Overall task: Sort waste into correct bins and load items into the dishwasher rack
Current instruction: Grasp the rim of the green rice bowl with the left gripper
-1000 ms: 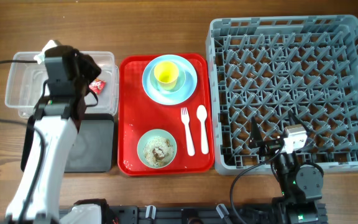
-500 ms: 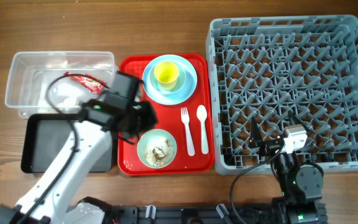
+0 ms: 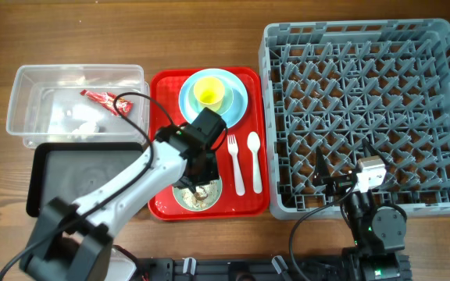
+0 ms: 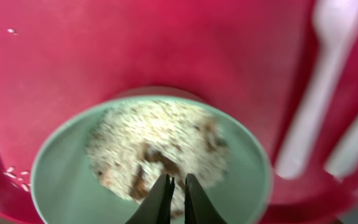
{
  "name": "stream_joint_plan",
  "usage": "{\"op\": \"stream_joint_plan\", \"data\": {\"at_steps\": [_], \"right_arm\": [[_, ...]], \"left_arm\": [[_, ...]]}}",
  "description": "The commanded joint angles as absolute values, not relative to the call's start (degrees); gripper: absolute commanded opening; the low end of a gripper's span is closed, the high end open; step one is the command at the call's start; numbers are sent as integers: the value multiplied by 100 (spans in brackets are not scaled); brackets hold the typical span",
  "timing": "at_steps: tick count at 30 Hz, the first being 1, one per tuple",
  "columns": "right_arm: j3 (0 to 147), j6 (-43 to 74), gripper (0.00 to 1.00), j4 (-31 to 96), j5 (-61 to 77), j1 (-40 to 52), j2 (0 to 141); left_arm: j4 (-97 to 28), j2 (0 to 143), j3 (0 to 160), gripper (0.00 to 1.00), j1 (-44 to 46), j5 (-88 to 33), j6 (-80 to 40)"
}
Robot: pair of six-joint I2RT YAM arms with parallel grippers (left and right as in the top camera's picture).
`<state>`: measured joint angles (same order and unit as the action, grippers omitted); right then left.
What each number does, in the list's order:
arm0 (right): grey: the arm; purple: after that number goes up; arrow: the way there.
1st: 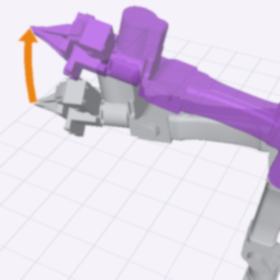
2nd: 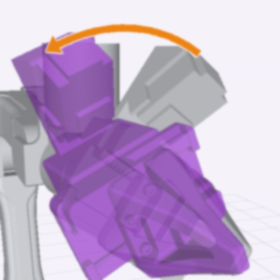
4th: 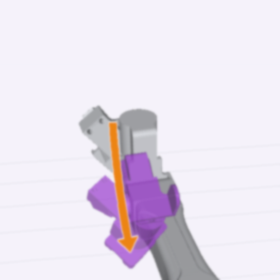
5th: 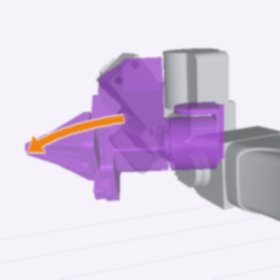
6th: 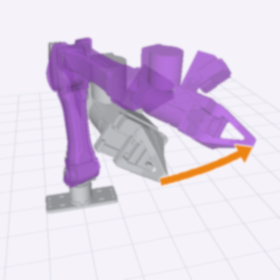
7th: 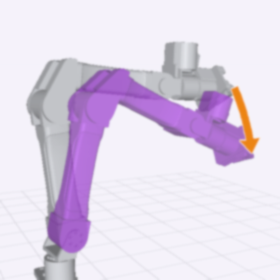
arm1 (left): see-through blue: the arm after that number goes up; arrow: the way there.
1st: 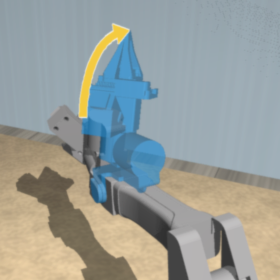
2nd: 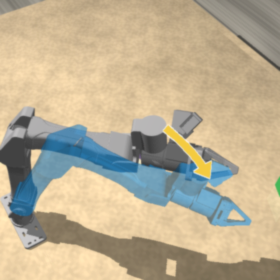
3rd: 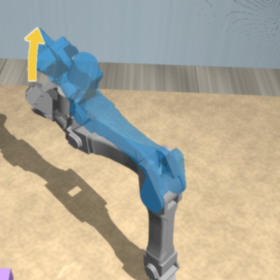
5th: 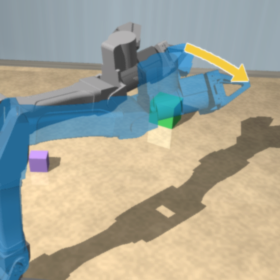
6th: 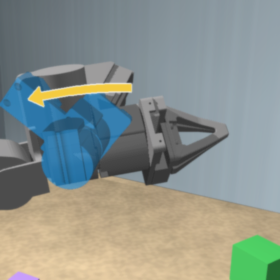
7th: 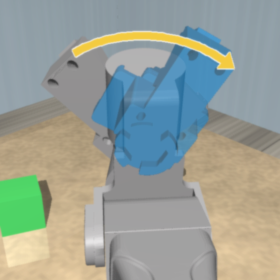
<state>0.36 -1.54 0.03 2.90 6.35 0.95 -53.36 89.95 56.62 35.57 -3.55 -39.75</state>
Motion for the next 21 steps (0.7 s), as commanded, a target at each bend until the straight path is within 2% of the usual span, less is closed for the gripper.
{"op": "stream_joint_plan", "data": {"at_steps": [1, 10, 21], "right_arm": [[30, -115, 100, -14, 255, 652, 64], [30, -115, 100, -14, 257, 652, 64], [30, -115, 100, -14, 257, 652, 64]], "left_arm": [[-5321, 9406, 5605, 4, 3579, 314, -3931], [-5124, 9859, 5603, 4, 3579, 768, -3931], [-4733, 9861, 5603, 4, 3579, 2202, -3931]]}}
